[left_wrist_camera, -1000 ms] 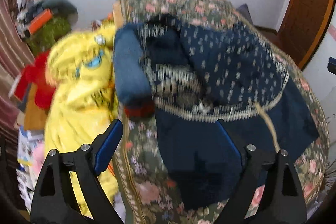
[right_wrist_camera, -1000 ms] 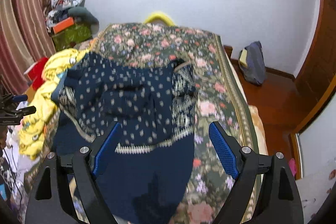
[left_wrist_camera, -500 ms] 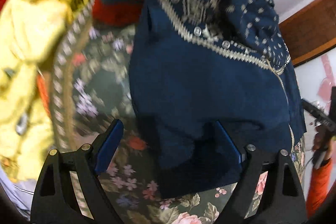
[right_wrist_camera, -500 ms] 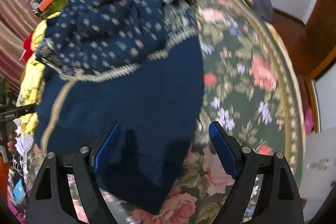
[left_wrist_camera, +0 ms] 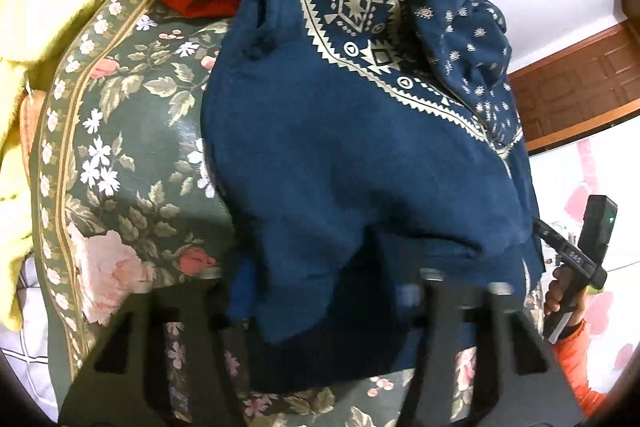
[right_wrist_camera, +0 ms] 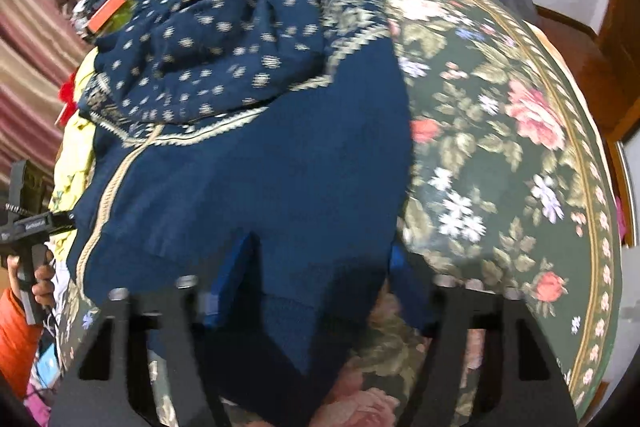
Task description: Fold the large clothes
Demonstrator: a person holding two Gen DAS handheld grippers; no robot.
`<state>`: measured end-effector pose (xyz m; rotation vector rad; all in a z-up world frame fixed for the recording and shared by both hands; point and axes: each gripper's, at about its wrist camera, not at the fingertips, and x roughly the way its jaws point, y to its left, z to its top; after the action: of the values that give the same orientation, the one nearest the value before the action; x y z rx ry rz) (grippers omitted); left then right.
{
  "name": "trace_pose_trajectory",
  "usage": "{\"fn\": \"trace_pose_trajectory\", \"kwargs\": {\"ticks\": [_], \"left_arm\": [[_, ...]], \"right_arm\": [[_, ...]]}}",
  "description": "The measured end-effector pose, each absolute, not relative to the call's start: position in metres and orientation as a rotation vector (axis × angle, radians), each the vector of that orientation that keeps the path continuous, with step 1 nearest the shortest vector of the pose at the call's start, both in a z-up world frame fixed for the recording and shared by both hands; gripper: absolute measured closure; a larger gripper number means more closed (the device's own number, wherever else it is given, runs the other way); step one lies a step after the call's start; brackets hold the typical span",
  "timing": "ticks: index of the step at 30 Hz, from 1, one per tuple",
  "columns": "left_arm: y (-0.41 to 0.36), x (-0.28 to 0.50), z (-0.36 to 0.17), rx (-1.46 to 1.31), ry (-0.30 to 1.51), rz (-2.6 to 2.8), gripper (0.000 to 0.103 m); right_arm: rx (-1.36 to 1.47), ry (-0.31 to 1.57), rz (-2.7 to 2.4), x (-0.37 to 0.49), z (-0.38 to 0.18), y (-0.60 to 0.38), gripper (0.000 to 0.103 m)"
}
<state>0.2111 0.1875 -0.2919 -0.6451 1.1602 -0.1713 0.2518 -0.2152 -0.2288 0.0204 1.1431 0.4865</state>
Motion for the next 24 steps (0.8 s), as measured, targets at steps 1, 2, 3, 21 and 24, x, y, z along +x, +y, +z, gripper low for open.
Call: {"fn": "trace_pose_trajectory", "kwargs": {"ticks": [1,2,3,21,24], "left_arm": [[0.186,0.210,-0.289,-0.640,1.159,-0.172,0.077],[0.185,0.211,-0.285,-0.623,1.153,-0.165,0.086],[0.182,0.212,-0.280,-0.594,1.145,-0.158,0.091],[0.198,0.281,-0.087,-0.471,0.679,-0.179,0.096],[0.215,0.313,-0.079,-0.489,0.642,-0.097,0.096]], "right_arm": [[0.022,1.141,0.528,0.251,-0.226,-0.212,0.080],[0.017,1.140,0.542,0.257,-0.226,-0.209,0.088],[0.005,1.136,0.551,0.259,-0.223,-0.205,0.092],[0.050,0.797,0.584,0.339,-0.105,-0.184,0.095],[0.118,0.769,0.534,0.372,-0.096,-0.191,0.095]]}}
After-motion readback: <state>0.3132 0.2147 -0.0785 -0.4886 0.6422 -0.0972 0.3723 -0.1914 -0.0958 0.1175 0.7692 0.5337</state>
